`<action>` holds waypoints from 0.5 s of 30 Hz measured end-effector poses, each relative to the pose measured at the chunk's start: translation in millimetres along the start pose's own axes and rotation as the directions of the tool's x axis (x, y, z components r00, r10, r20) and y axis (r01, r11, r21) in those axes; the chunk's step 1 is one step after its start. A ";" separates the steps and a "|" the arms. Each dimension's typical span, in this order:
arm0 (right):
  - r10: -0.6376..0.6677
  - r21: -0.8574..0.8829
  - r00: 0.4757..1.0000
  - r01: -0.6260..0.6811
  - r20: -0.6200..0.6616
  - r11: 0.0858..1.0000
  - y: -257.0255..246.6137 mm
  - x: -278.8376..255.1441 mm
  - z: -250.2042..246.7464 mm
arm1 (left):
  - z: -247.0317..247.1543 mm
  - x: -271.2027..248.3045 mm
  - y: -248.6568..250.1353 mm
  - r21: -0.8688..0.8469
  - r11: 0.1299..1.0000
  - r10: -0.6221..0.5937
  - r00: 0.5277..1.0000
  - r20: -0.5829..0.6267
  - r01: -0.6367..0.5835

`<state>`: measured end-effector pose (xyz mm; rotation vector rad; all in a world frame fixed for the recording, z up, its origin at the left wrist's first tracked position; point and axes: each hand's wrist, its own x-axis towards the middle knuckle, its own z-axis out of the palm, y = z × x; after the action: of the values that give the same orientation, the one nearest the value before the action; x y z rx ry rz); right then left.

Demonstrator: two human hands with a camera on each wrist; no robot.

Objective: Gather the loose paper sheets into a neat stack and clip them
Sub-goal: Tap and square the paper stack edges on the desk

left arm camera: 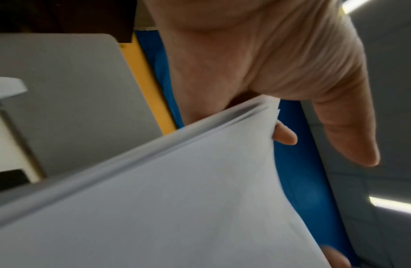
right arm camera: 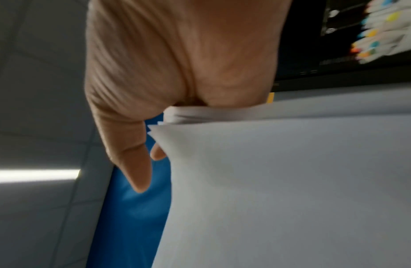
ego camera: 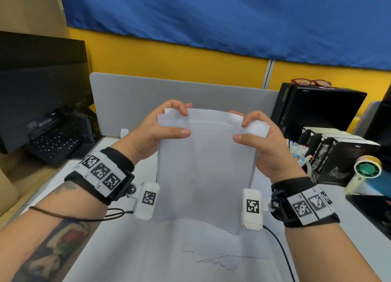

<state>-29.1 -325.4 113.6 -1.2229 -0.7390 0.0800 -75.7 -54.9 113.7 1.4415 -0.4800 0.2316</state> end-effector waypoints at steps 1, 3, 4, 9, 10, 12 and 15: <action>0.002 0.041 1.000 -0.001 -0.025 0.999 2.8 -0.8 -4.5 | -4.4 -1.0 -3.6 -0.044 0.999 -0.010 0.999 -0.032 0.008; -0.001 0.049 1.000 0.002 -0.016 0.999 6.7 -3.3 -9.7 | -10.0 -3.6 -10.8 -0.119 0.993 -0.035 0.998 -0.054 0.028; -0.005 0.029 1.000 0.005 0.007 1.000 8.8 -4.9 -10.1 | -9.2 -4.8 -12.2 -0.137 0.990 -0.044 0.998 -0.034 0.039; 0.011 -0.011 0.994 -0.010 0.112 1.000 7.9 -6.1 -7.1 | 1.9 -2.2 -11.9 -0.060 0.997 -0.049 0.996 0.080 0.054; 0.028 -0.031 0.990 -0.024 0.139 0.999 6.6 -5.9 -7.7 | 0.2 -1.3 -12.1 -0.067 0.995 -0.061 0.994 0.096 0.067; 0.058 -0.062 0.990 -0.050 0.130 0.997 5.2 -5.0 -10.2 | -5.2 -0.1 -13.4 -0.087 0.992 -0.079 0.990 0.120 0.090; 0.075 -0.033 0.994 -0.073 0.076 0.997 5.9 -5.0 -15.0 | -12.1 -1.4 -16.7 -0.099 0.989 -0.100 0.990 0.098 0.110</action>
<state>-22.7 -337.6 104.0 -1.2813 -0.7647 0.1788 -67.7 -45.0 97.5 1.3751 -0.4828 0.0546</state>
